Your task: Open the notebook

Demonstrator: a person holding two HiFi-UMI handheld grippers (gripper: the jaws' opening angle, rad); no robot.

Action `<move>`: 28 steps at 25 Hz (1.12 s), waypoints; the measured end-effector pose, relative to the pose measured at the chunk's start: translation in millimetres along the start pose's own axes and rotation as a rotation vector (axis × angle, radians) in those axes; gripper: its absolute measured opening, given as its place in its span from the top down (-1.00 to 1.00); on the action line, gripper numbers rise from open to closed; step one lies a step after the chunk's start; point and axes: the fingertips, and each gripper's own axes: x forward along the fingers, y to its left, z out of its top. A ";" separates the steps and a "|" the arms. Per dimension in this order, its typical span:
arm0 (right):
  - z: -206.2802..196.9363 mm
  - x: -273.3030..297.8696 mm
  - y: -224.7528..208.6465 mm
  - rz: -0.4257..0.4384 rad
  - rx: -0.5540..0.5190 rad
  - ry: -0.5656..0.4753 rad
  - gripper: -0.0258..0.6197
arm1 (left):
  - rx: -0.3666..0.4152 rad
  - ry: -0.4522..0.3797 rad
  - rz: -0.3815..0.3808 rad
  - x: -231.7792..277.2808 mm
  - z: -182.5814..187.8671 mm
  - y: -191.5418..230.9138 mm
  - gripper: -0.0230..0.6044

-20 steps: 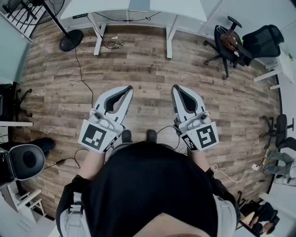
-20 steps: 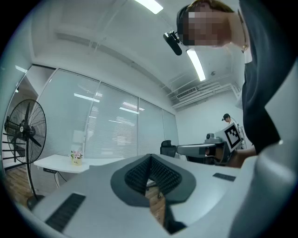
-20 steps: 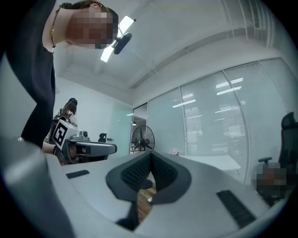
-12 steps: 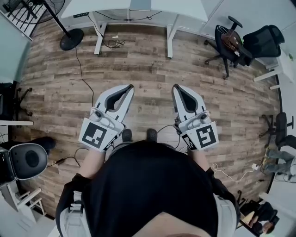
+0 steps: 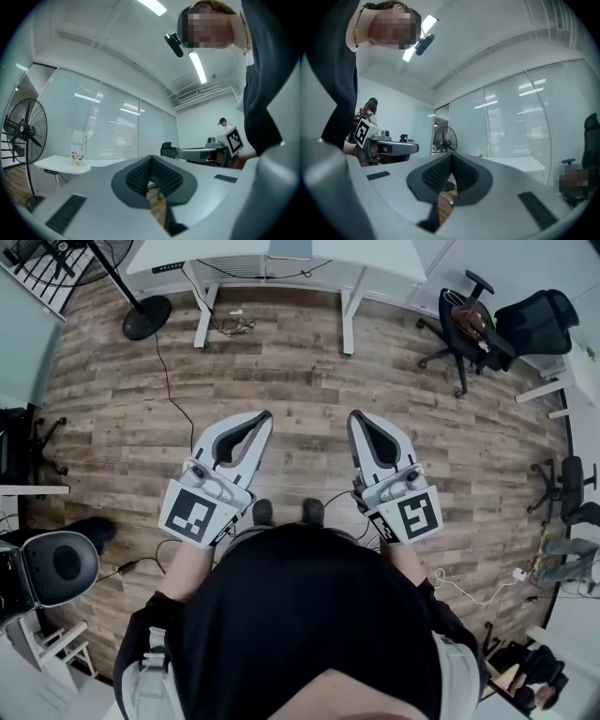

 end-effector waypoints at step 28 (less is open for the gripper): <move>-18.4 45.0 58.3 -0.108 0.017 0.005 0.91 | -0.019 0.023 -0.108 -48.2 -18.6 58.1 0.89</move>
